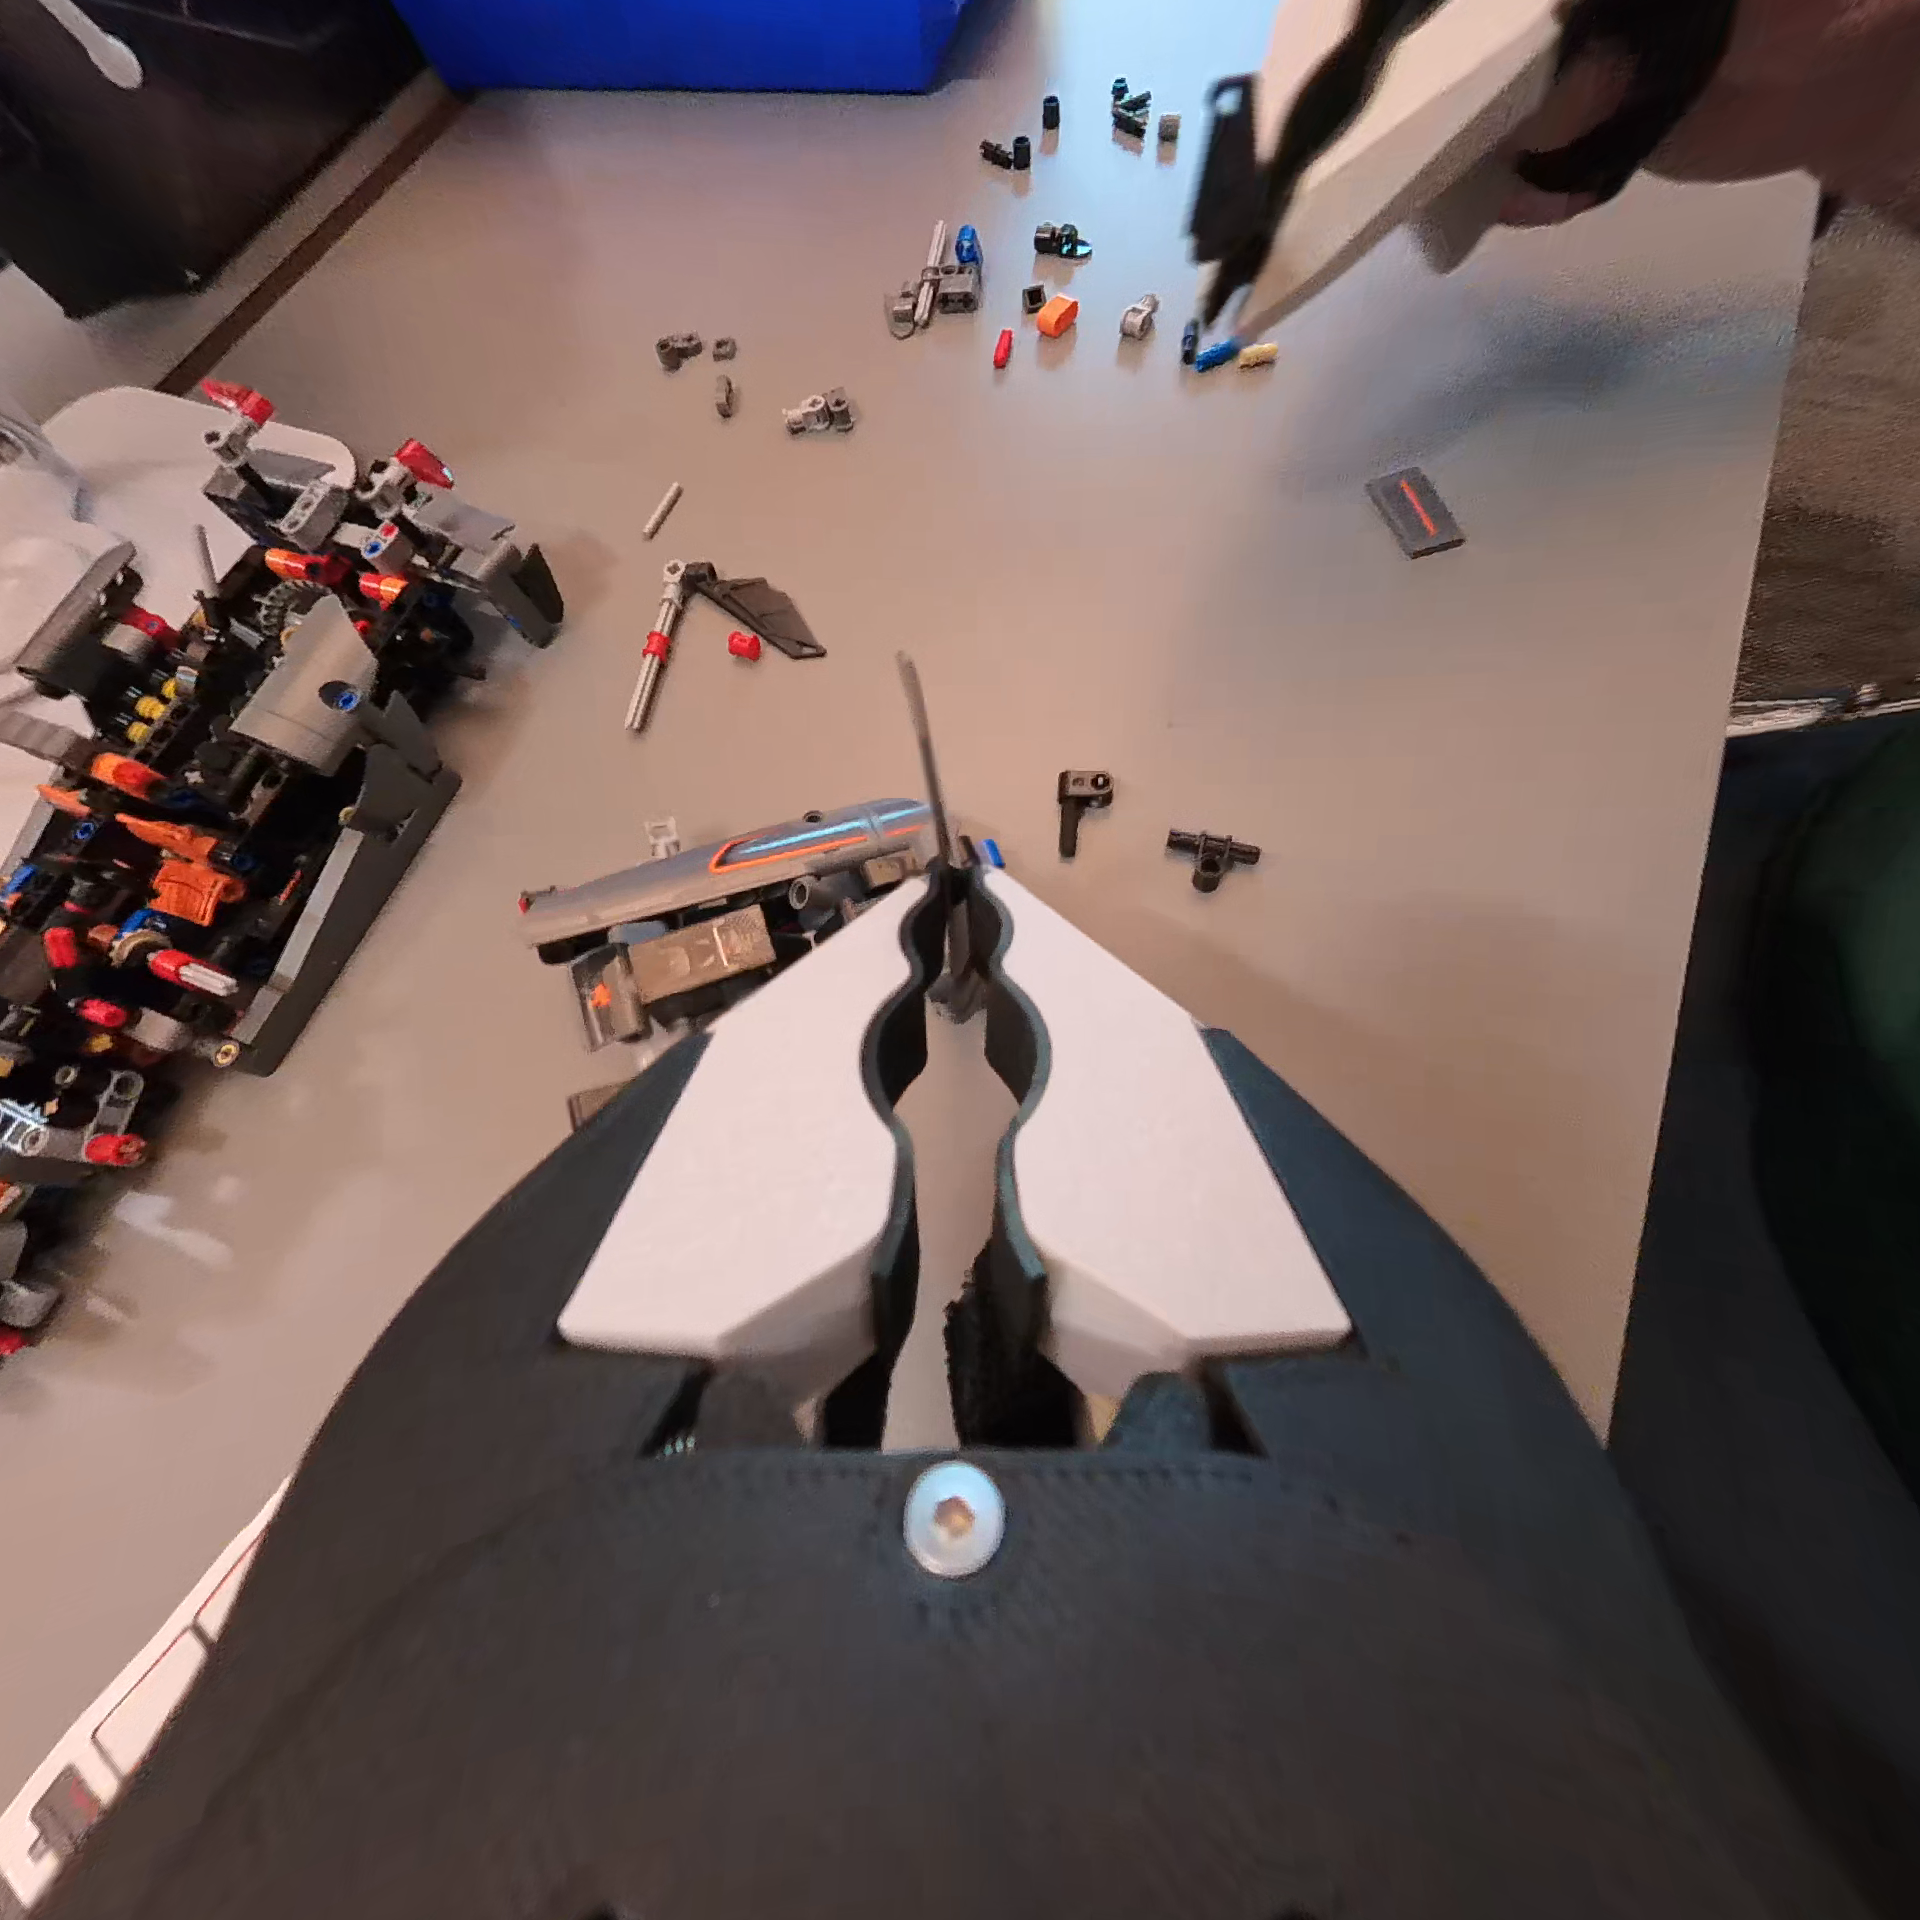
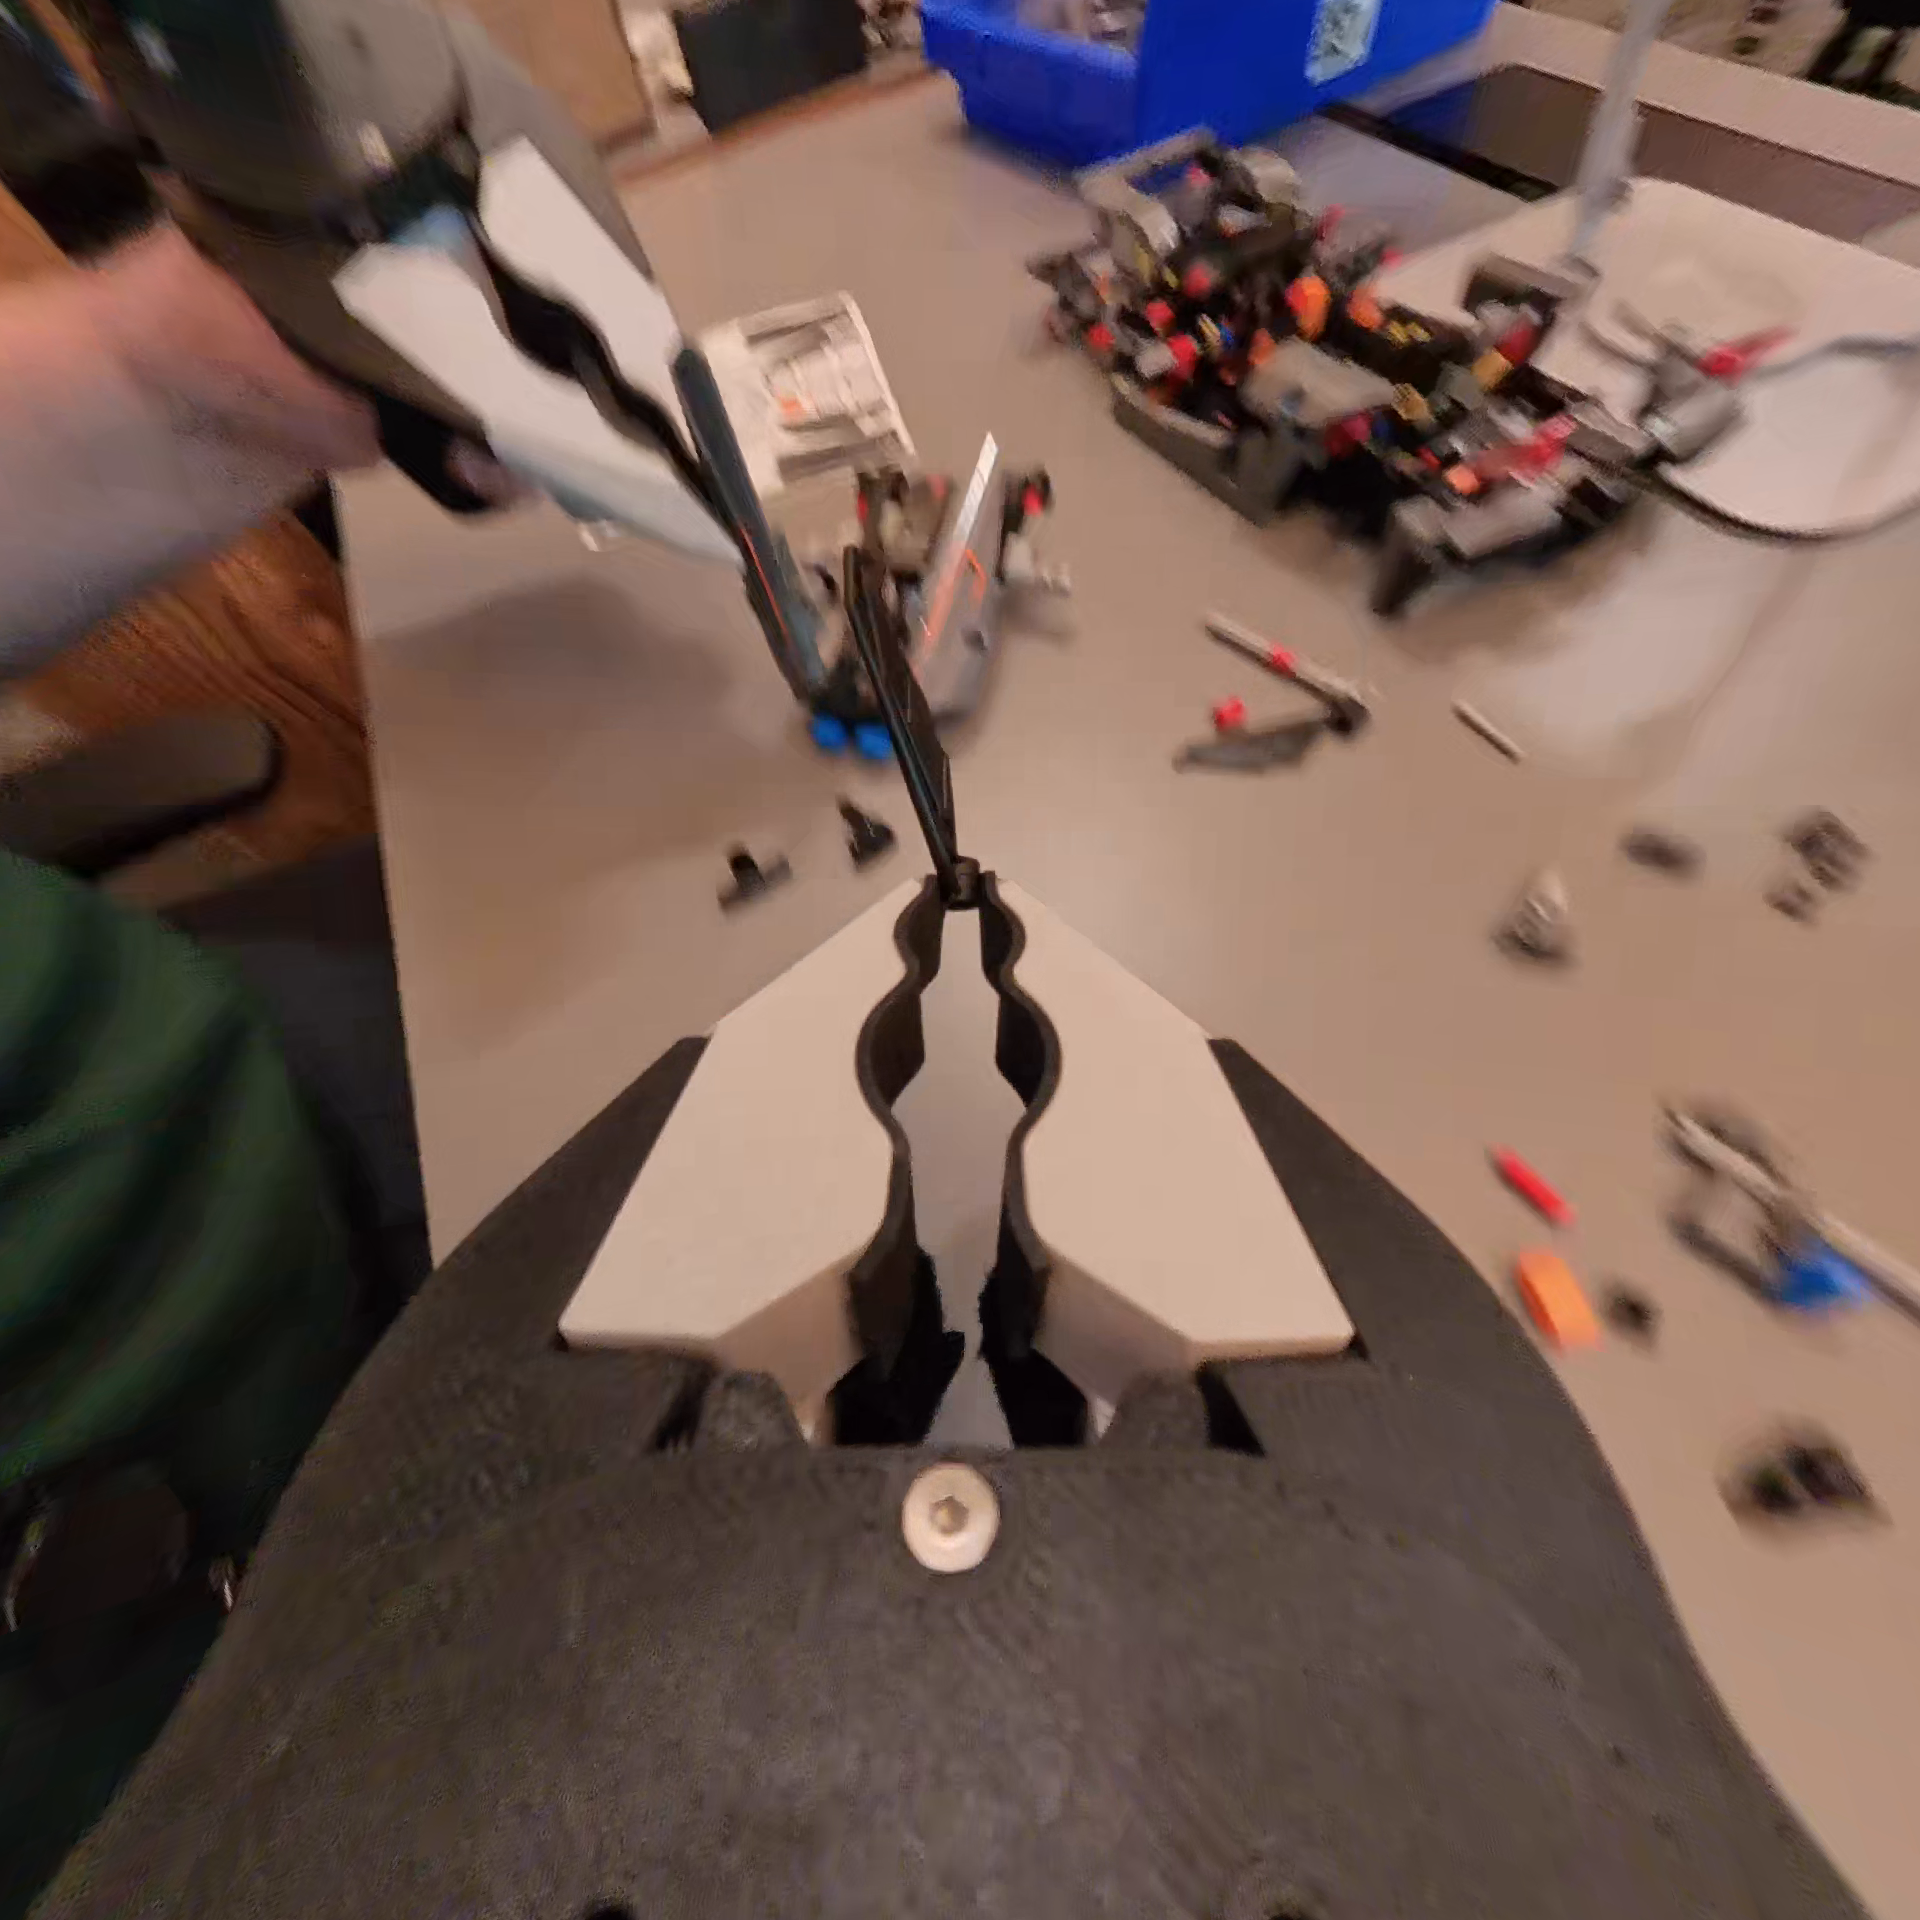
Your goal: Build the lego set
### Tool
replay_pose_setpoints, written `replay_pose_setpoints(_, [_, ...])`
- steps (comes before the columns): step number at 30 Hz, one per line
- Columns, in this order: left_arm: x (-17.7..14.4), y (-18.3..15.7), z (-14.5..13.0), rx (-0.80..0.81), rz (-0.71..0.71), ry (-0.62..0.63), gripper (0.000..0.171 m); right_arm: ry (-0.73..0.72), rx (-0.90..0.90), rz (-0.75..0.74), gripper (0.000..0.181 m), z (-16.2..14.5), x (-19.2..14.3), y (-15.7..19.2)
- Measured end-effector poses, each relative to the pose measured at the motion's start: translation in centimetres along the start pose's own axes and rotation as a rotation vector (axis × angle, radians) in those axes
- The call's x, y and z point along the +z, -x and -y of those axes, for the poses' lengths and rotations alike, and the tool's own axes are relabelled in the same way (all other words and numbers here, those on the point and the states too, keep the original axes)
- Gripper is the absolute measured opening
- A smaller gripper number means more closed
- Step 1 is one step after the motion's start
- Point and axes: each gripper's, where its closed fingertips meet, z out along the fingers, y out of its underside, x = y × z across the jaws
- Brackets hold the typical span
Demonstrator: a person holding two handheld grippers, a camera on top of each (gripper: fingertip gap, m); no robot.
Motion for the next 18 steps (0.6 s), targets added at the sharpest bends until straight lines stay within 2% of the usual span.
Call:
replay_pose_setpoints(3, [0.3,-0.4,0.3,0.026,0.003,-0.006,0.0,0.014,0.014,0.092,0.005,2.2,4.7,0.8])
replay_pose_setpoints(6, [0.5,-0.7,0.5,0.048,-0.001,-0.017,0.0,0.064,0.033,0.181,0.004,2.9,9.2,1.0])
replay_pose_setpoints(9, [0.4,-0.9,0.4,0.074,-0.013,-0.01,0.0,0.118,0.03,0.235,0.004,2.8,12.4,1.0])
replay_pose_setpoints(18, [-0.2,-1.6,-0.1,0.24,-0.095,0.033,0.0,0.184,-0.013,0.307,0.004,2.7,15.4,2.2])
